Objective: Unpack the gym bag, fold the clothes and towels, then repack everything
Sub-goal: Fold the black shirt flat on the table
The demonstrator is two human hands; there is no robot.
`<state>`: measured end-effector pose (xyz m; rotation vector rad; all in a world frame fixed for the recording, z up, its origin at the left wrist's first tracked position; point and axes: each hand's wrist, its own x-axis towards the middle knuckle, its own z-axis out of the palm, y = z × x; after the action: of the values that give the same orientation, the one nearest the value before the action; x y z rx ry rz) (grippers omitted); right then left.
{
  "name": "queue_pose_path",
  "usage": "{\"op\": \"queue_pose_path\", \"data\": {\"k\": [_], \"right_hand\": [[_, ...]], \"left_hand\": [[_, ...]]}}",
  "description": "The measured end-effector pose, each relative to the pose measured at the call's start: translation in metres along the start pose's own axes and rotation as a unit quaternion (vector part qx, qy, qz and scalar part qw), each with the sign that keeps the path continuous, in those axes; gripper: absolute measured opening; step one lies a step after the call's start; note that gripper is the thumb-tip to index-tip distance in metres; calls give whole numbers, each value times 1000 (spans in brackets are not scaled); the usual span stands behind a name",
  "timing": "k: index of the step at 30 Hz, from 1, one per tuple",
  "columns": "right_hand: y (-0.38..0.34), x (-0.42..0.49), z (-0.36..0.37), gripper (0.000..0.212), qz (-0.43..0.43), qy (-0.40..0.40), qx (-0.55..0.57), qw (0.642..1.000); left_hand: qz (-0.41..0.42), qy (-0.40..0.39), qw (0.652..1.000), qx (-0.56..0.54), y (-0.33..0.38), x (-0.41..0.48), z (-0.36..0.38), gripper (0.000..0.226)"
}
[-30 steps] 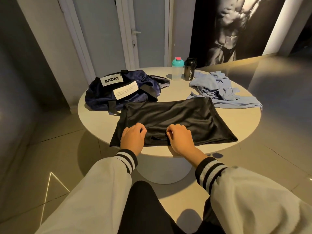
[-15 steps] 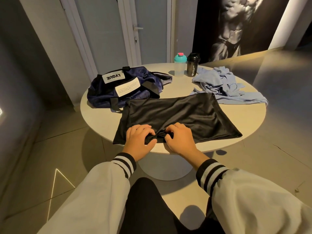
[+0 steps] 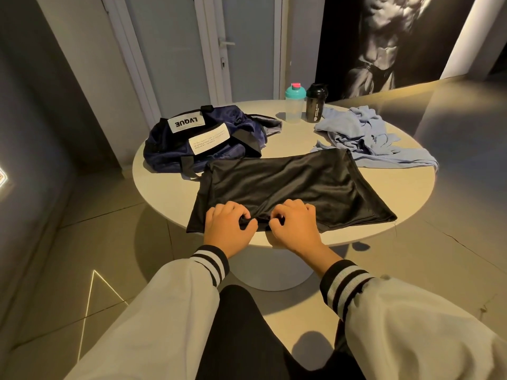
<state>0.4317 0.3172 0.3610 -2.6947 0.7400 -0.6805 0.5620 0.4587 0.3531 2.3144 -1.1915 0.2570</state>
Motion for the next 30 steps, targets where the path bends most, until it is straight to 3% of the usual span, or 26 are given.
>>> {"op": "queue_pose_path", "data": {"k": [3,5,11,15,19,21,24,26,30], "right_hand": [[0,3,0,22,14,34,14,999],[1,8,-1,21,19,59,15,998],[31,16,-12,44,88,-82,-58,991],[59,11,-22,43,112,-80,-66,988],[65,8,-30,34,77,-23,-4,997],[65,5,-36,30,55,-16,26,998],[75,2,-48,27,59,-2,38,998],[88,1,-54,26,84,18,48,995],[113,3,-63,28,150,65,41,986]], "left_hand": [[39,67,997,13,11,2,0,28],[67,71,995,8,23,10,0,21],[-18,-172,983,68,46,33,13,54],[-55,-220,969,100,48,34,16,61],[-38,-157,975,154,70,38,20,59],[33,-127,984,123,85,42,28,52],[134,-147,980,-14,112,47,44,39],[155,-144,975,-62,129,51,54,30],[144,-155,974,-77,154,55,69,35]]}}
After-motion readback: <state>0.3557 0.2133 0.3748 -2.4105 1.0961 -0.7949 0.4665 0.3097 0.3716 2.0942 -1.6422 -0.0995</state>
